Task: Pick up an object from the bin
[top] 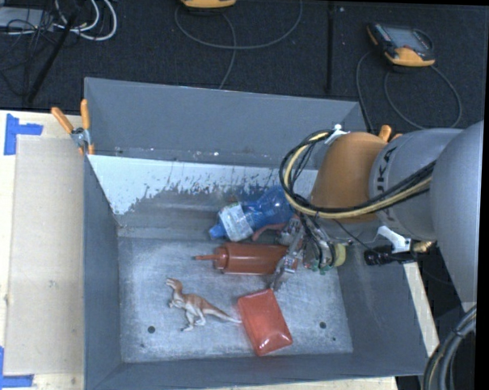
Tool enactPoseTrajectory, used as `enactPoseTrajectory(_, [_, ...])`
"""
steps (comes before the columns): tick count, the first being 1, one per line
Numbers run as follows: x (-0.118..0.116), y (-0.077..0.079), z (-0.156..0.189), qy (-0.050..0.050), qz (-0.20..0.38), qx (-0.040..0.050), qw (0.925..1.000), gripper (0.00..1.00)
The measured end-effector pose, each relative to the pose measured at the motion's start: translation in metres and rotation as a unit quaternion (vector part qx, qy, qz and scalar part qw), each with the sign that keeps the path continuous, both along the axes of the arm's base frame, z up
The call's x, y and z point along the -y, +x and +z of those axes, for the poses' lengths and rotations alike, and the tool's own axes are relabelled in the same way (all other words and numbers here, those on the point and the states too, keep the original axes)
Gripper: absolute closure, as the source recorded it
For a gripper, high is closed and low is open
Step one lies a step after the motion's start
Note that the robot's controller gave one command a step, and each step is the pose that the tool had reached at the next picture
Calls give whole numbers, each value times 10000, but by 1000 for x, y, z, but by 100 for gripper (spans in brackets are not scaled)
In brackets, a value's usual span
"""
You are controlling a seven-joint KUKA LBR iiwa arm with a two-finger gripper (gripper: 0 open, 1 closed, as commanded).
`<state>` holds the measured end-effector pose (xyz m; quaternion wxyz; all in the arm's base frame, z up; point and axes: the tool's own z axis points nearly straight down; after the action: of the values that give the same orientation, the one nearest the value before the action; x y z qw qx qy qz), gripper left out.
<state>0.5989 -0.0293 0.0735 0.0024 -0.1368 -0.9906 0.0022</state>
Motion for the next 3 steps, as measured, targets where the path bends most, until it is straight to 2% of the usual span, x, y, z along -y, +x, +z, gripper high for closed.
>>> enactPoseTrajectory(3, [-1,-3,24,19,10,-21,10000,100])
